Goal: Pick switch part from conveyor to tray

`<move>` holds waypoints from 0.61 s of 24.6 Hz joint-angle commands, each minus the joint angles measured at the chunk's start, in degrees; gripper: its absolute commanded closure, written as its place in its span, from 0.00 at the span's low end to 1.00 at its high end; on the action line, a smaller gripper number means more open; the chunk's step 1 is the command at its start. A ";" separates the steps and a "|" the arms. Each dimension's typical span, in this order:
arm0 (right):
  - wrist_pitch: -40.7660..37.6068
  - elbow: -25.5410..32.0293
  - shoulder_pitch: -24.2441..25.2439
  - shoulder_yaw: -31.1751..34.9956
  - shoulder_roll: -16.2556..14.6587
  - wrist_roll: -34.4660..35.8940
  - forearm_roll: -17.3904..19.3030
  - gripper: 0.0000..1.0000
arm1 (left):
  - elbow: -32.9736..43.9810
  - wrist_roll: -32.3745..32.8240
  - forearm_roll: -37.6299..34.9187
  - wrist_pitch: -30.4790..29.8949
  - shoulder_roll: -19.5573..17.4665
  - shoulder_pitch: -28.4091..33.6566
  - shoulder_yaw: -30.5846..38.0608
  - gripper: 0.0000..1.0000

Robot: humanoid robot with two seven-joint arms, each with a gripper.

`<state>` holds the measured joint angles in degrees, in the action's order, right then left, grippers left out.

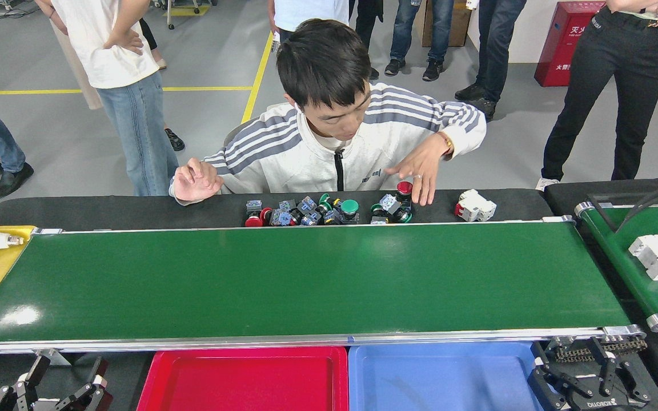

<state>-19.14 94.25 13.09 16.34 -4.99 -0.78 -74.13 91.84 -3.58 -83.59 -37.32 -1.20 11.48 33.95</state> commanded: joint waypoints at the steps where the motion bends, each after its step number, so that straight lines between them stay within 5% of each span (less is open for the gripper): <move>1: 0.16 0.50 -0.17 0.36 -0.63 0.34 0.13 0.00 | 0.71 -0.72 0.01 0.06 -0.73 -0.58 0.06 0.00; 15: 4.37 -0.82 -2.10 0.45 -0.72 0.26 -0.05 0.00 | 0.27 -1.16 0.01 0.05 -1.96 -0.58 0.15 0.00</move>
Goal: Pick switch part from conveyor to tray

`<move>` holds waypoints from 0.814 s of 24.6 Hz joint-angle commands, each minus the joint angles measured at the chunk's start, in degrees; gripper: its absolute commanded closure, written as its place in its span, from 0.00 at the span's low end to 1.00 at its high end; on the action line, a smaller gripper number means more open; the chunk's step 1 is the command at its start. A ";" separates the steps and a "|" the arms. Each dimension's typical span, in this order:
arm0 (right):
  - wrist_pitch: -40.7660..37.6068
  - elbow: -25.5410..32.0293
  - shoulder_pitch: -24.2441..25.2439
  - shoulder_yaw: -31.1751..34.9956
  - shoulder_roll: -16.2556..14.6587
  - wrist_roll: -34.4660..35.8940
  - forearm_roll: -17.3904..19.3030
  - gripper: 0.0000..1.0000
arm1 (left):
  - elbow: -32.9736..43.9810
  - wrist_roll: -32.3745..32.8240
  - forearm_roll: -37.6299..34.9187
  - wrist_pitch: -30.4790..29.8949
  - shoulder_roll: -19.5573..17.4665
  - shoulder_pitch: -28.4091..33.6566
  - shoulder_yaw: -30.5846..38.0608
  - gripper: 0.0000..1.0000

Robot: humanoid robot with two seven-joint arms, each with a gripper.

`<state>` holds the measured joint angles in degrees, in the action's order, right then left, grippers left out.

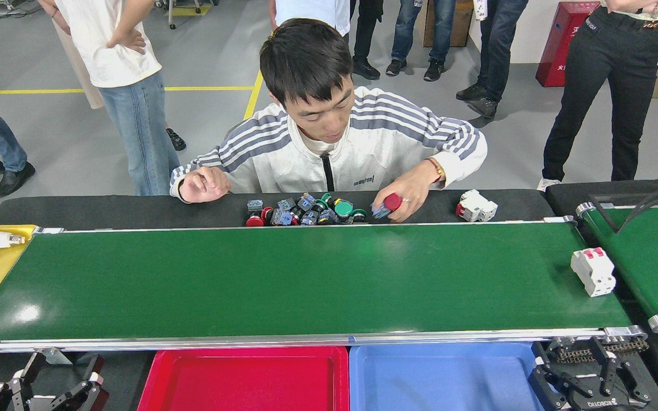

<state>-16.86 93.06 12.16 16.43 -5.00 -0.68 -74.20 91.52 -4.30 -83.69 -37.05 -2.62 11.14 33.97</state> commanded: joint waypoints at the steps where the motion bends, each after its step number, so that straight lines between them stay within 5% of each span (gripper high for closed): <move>1: 2.88 -0.16 -2.14 0.35 -0.80 0.15 -0.07 0.00 | 0.67 -0.45 0.11 -0.21 -0.54 -0.33 0.04 0.00; 5: 3.50 -5.78 -8.20 0.35 -0.98 -0.29 -0.68 0.00 | 0.67 -0.45 0.11 -0.30 -0.63 -0.33 0.04 0.00; 10: 7.98 -10.18 -11.98 -0.44 -4.94 -0.38 -1.30 0.00 | 0.59 -0.45 0.11 -0.30 -0.63 -0.25 -0.04 0.00; 20: 8.86 -22.22 -22.79 -6.94 -5.73 -0.38 -1.30 0.00 | 0.76 -0.45 0.37 -0.57 -1.07 -0.33 -1.63 0.00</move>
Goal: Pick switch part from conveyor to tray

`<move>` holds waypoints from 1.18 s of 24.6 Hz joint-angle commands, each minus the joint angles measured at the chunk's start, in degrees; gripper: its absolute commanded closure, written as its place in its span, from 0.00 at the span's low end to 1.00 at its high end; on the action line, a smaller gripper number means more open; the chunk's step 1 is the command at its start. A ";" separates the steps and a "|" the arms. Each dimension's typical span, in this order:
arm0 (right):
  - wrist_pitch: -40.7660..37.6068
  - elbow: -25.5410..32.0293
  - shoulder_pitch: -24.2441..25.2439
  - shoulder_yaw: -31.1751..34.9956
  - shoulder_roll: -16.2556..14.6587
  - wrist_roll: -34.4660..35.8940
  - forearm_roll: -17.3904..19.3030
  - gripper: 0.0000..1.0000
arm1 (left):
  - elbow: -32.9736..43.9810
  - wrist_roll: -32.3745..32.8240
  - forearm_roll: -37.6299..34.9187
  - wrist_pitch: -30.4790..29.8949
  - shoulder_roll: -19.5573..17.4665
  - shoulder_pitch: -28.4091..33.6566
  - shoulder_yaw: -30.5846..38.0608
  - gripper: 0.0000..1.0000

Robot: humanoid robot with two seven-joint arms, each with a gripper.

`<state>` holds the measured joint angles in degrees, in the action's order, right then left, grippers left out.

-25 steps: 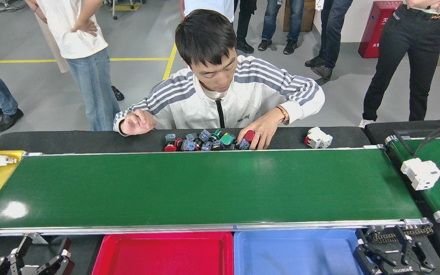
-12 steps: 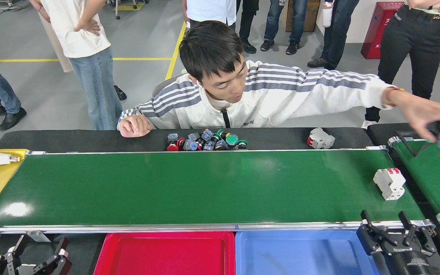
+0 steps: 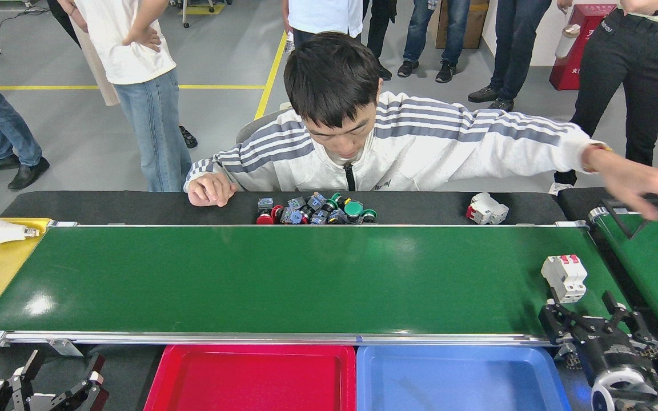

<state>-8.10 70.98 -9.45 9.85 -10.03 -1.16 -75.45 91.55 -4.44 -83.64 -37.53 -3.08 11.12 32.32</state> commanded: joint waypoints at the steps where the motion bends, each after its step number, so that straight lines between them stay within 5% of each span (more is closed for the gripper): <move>1: 0.19 -0.84 -2.15 -0.97 -0.69 0.10 -0.05 0.01 | 0.65 -0.21 0.32 -0.09 -0.61 -0.31 -0.16 0.00; 3: 0.45 -1.11 -2.86 -1.76 -0.78 0.01 -0.05 0.10 | 0.65 -0.21 0.32 -0.09 -0.61 -0.31 -0.33 0.00; 6: 0.19 -1.28 -2.94 -1.76 -0.87 0.10 0.56 0.51 | 0.65 -0.21 0.32 0.00 -0.61 -0.49 -0.42 0.00; 9: 0.01 -1.28 -2.77 -1.85 -0.95 0.01 0.56 0.71 | 0.82 -0.21 0.23 0.00 -0.61 -0.58 -0.42 0.00; 20: -0.78 2.32 -1.10 -2.20 0.19 -2.80 1.27 0.74 | 1.00 -0.21 0.32 -0.09 -0.61 -0.49 -0.42 0.00; 27: -5.17 26.83 17.70 -2.11 1.68 -2.54 4.52 0.72 | 1.09 -0.21 0.41 -0.09 -0.70 -0.31 0.11 0.00; 29: -7.63 30.62 22.89 -2.20 2.30 -2.01 4.70 0.62 | 1.09 -0.21 0.41 -0.09 -0.79 -0.22 0.37 0.00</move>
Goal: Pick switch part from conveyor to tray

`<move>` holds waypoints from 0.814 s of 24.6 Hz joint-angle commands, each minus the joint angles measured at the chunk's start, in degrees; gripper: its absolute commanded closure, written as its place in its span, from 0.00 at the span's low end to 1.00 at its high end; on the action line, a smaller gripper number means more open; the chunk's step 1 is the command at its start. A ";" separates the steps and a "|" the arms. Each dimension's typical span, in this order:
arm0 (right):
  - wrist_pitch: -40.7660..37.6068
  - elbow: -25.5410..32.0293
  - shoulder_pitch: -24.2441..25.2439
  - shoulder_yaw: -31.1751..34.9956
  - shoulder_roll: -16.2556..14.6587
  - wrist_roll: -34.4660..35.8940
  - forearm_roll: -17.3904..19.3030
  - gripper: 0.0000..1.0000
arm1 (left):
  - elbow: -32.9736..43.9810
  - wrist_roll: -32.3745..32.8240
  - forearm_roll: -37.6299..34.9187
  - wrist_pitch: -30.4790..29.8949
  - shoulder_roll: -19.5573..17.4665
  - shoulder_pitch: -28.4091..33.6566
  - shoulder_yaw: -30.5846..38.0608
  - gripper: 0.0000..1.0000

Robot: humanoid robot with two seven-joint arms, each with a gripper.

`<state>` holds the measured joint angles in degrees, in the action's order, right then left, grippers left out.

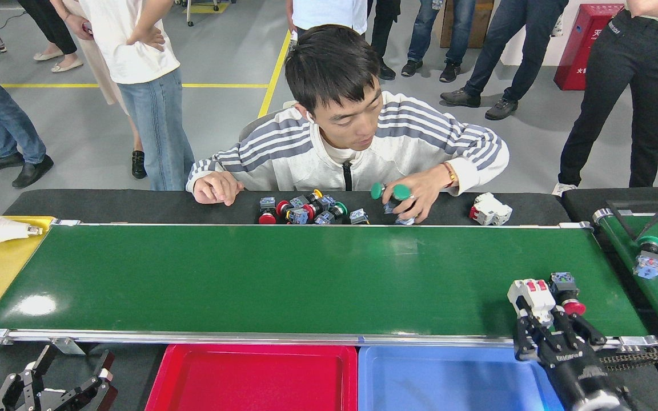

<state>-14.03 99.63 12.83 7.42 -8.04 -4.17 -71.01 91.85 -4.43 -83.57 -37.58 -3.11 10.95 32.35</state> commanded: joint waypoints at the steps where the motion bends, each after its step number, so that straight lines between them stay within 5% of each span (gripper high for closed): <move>1: -4.08 1.88 2.11 0.13 1.62 2.06 0.26 0.49 | 0.78 -0.23 0.34 -0.04 -1.02 0.12 0.61 0.00; 3: -8.21 1.88 4.48 0.13 3.64 2.67 0.17 0.09 | 0.78 -0.23 0.34 -0.04 -1.55 0.12 0.70 0.00; 4: -9.35 1.88 5.62 0.13 3.91 2.76 0.17 0.02 | 0.78 -0.23 0.34 0.05 -1.72 0.12 0.70 0.00; 10: -11.73 1.79 5.19 3.21 4.70 3.29 0.43 0.01 | 0.78 -0.23 0.34 0.23 -2.51 0.03 0.70 0.00; 13: -6.89 1.79 4.13 5.41 7.34 2.50 0.34 0.01 | 0.78 -0.23 0.34 0.14 -2.51 -0.14 0.17 0.00; 20: -0.92 1.53 1.93 5.41 7.51 -1.54 0.08 0.01 | 0.96 -0.14 0.34 0.05 -2.51 -0.93 0.00 0.00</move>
<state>-15.76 100.53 16.06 12.57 -0.79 -4.66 -70.94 91.98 -4.39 -83.54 -37.27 -5.05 10.48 32.28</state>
